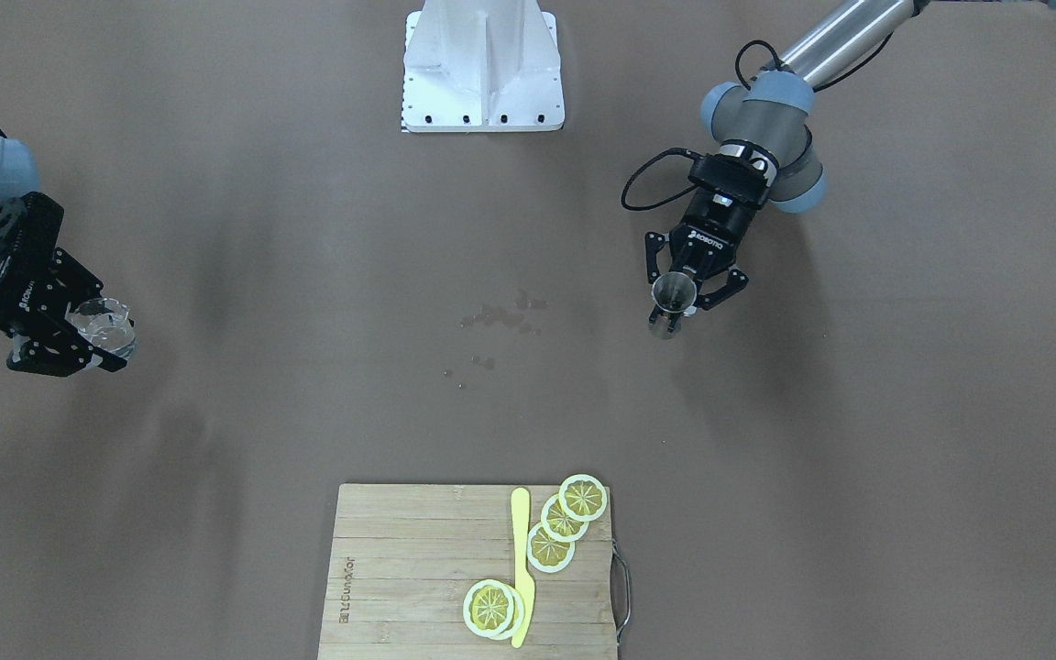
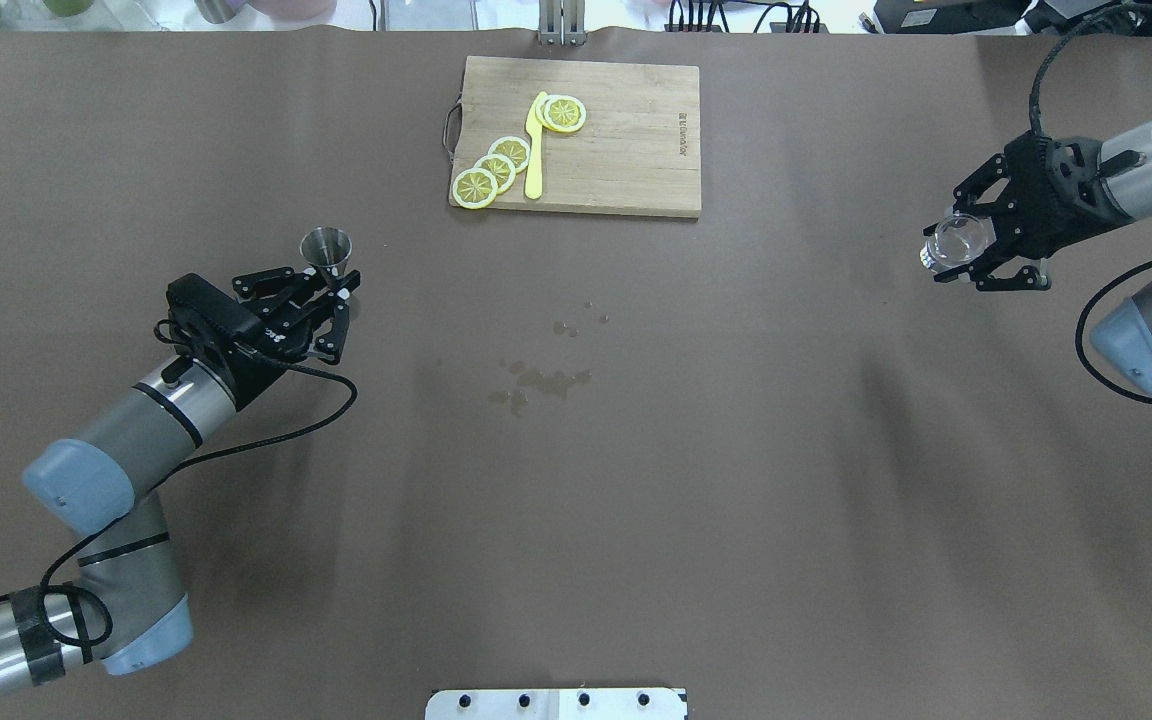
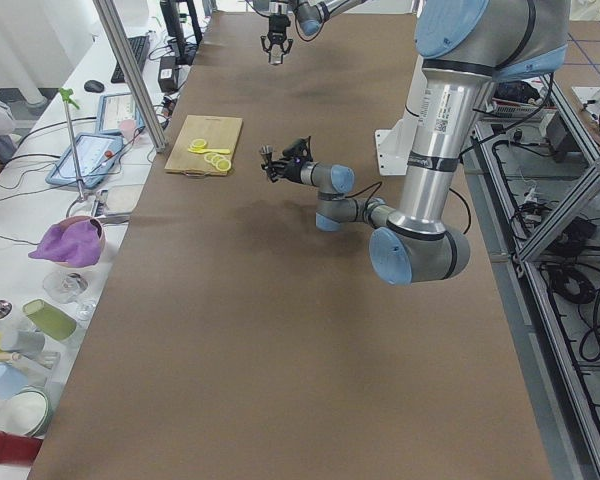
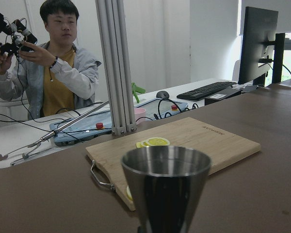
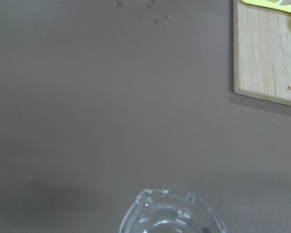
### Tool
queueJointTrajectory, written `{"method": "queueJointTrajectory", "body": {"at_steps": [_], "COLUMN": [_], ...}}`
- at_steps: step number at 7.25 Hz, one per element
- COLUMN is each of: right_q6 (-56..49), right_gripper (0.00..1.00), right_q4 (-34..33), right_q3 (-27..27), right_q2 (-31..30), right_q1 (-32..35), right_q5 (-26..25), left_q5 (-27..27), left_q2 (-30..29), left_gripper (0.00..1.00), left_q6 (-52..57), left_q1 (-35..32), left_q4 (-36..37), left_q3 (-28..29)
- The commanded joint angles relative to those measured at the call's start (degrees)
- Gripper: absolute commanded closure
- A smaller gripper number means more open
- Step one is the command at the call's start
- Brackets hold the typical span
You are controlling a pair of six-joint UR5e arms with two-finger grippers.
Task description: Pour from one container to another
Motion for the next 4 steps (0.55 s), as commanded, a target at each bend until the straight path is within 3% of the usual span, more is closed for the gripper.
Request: {"method": "queueJointTrajectory", "body": {"at_steps": [1, 2, 4], "right_q6": [6.8, 9.5, 12.6], "right_gripper": [1.00, 1.00, 1.00], "right_q4": [11.7, 17.7, 25.9], "right_q3": [-7.6, -11.7, -18.1], "right_q2": [-0.3, 0.0, 0.4], "right_q1": [-0.1, -0.2, -0.3], "right_q5": [0.0, -0.1, -0.2], "left_q5": [-0.2, 0.2, 7.2], "left_q2": [3.9, 4.4, 5.9], "left_gripper": [1.00, 1.00, 1.00], "left_q6": [-0.2, -0.2, -0.3], "left_q1": [-2.8, -2.9, -2.7], "left_q4": [-1.4, -2.4, -2.3], "left_q3": [2.4, 3.1, 4.0]}}
